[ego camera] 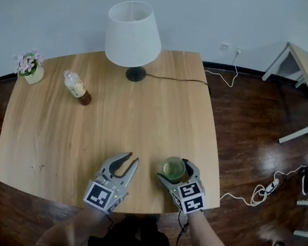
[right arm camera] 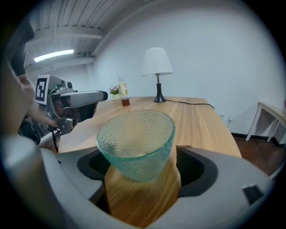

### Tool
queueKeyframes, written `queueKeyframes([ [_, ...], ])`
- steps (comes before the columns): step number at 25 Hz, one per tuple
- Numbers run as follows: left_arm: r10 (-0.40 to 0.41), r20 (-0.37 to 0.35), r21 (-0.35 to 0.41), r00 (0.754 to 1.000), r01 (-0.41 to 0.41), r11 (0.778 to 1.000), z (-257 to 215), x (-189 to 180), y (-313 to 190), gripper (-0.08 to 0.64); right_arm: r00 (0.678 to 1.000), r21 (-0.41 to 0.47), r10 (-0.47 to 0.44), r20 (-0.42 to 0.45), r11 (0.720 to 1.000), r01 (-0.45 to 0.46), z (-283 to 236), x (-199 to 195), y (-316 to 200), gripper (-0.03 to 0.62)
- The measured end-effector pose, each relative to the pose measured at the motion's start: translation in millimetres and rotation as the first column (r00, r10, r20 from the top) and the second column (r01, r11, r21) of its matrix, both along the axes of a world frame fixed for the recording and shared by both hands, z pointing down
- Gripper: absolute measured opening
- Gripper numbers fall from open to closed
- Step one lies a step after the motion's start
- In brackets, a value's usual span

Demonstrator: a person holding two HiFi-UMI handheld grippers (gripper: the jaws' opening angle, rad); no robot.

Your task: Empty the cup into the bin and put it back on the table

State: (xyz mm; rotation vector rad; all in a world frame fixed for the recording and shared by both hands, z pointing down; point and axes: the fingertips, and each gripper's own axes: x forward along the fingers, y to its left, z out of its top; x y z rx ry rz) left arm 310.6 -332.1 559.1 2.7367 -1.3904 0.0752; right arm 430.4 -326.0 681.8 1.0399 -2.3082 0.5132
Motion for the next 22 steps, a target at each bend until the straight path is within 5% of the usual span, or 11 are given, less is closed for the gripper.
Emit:
queueKeyframes([
  [13, 0.008, -0.007, -0.017, 1.000, -0.008, 1.000, 7.8, 8.4, -2.9, 0.095, 0.999, 0.064, -0.030, 0.042, 0.998, 0.027, -3.4, -8.5, -10.9, 0.457],
  [15, 0.009, -0.007, -0.015, 1.000, -0.009, 1.000, 8.2, 8.4, -2.9, 0.095, 0.999, 0.081, -0.028, 0.044, 0.996, 0.025, -7.1, -10.0, -12.1, 0.402],
  [22, 0.015, -0.009, -0.013, 1.000, -0.015, 1.000, 6.3, 6.9, -2.7, 0.095, 0.998, 0.080, -0.028, 0.050, 0.996, 0.024, -11.2, -10.7, -10.8, 0.391],
])
